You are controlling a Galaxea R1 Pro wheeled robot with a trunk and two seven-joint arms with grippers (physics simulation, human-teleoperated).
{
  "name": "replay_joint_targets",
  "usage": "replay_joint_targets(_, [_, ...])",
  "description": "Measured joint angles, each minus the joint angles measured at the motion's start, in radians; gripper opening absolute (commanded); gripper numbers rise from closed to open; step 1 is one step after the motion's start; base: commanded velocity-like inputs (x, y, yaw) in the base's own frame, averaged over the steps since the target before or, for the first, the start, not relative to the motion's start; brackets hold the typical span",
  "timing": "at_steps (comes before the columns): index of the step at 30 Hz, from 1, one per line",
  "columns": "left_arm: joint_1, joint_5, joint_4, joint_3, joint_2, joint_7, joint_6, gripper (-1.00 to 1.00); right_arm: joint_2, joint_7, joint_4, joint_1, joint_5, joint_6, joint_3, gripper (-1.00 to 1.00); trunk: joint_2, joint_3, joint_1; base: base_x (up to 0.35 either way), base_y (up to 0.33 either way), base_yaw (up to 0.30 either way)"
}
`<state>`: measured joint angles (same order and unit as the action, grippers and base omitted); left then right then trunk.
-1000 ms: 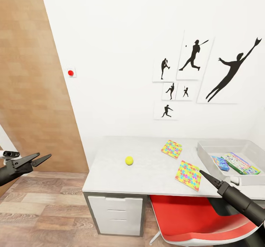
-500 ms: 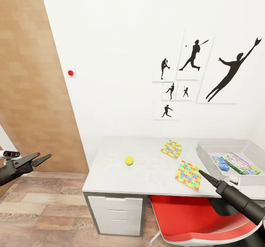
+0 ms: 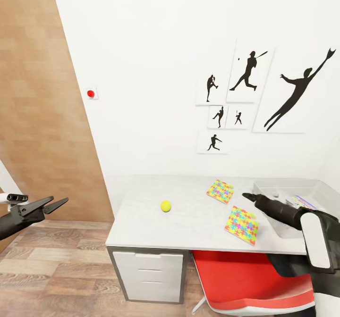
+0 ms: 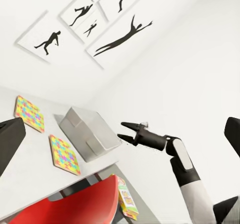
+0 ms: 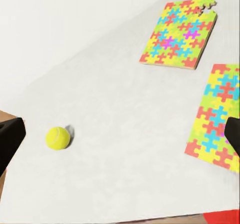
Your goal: Put all the toys in the child's room - the three board games (two on the bed and one on the table), the two jigsaw puzzles on the table, and the tennis ball on the table - inside the toy box on the table in the child's room.
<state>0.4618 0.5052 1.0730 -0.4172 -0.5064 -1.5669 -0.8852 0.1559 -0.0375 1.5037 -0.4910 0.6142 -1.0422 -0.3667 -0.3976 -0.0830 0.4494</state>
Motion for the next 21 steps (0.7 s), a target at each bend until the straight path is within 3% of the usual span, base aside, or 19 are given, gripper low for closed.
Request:
replay_joint_targets(4, [0.0,0.0,0.012,0.011,0.001,0.0,-0.001,1.0,-0.002,0.121,-0.083,-0.095,-0.013,-0.001,0.048,1.0,0.0,0.0,0.0,0.0,0.0,0.0])
replay_joint_targets(6, [0.0,0.0,0.02,0.018,0.002,0.0,-0.002,1.0,-0.004,0.201,-0.19,-0.17,-0.013,-0.001,0.067,1.0,0.0,0.0,0.0,0.0,0.0,0.0])
replay_joint_targets(11, [0.0,0.0,0.026,0.023,0.002,0.0,-0.004,1.0,-0.019,0.317,-0.384,-0.29,-0.015,0.0,0.079,1.0,0.0,0.0,0.0,0.0,0.0,0.0])
replay_joint_targets(17, [0.0,-0.003,0.028,0.026,0.001,0.0,-0.008,1.0,-0.085,0.532,-0.589,-0.422,-0.021,0.002,0.084,1.0,0.0,0.0,0.0,0.0,0.0,0.0])
replay_joint_targets(21, [0.0,-0.004,0.028,0.027,0.002,0.0,-0.009,1.0,-0.122,0.631,-0.643,-0.455,-0.022,0.013,0.085,1.0,0.0,0.0,0.0,0.0,0.0,0.0])
